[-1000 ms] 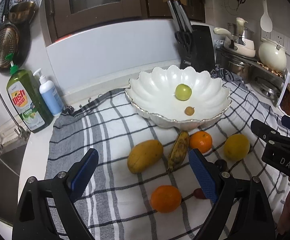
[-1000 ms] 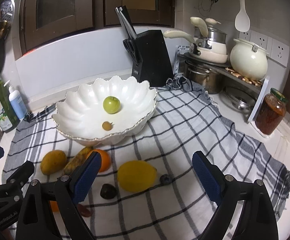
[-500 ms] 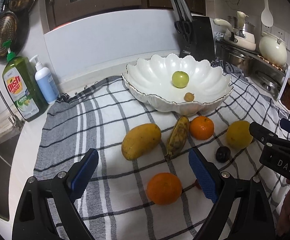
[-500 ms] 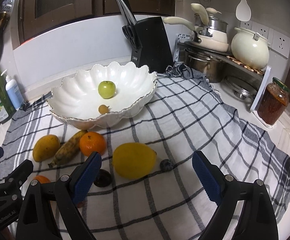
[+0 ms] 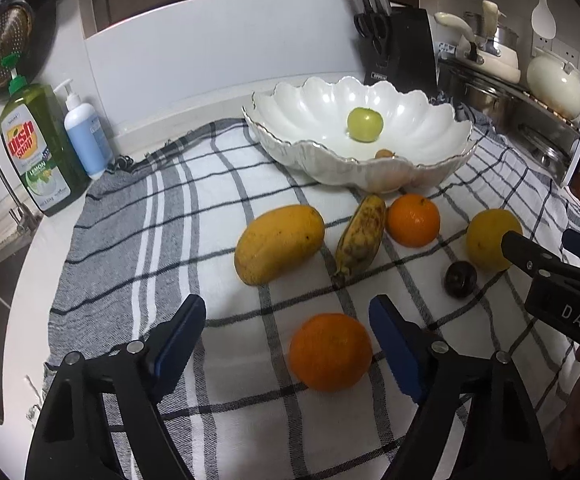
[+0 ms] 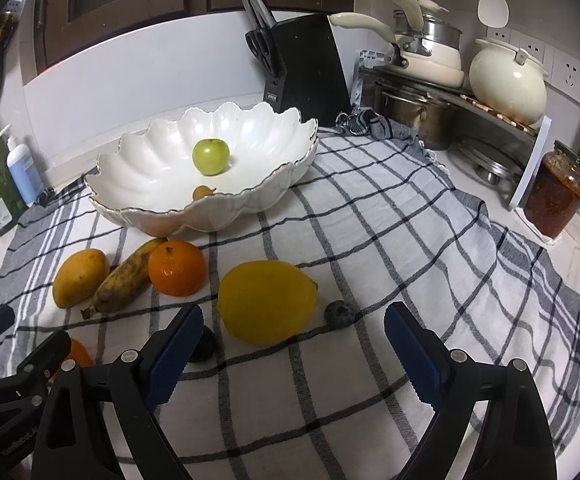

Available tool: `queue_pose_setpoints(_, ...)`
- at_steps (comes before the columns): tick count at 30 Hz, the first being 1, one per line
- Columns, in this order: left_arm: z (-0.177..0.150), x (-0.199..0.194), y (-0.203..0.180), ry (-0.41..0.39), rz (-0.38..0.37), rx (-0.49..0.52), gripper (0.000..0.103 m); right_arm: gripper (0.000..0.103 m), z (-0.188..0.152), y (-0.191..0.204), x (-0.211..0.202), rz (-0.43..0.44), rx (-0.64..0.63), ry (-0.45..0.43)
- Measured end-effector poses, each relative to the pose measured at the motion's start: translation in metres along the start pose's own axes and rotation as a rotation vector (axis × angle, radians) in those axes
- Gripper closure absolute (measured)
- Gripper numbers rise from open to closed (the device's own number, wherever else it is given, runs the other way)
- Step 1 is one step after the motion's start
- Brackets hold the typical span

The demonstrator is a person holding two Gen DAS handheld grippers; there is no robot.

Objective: Organize fruits
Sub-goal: 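Grasp the orange with the left tool while the right tool grasps the large yellow lemon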

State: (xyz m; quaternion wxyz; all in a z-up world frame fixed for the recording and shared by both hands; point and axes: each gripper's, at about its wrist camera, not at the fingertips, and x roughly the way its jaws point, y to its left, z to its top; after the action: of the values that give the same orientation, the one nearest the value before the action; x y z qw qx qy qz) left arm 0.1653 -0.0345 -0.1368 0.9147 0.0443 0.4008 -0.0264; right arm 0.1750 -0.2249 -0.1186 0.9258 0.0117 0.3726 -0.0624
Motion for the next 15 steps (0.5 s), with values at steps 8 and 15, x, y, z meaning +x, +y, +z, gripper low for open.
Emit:
queue_pose_setpoints(8, -0.006, 0.01, -0.005, 0.031, -0.011, 0.001, 0.028, 0.01, -0.002, -0.003, 0.009, 0.005, 0.01, 0.012)
queue_pose_setpoints(15, -0.01, 0.013, -0.009, 0.044, -0.032, -0.014, 0.037, 0.01, 0.003, 0.002, 0.023, 0.024, 0.005, 0.032)
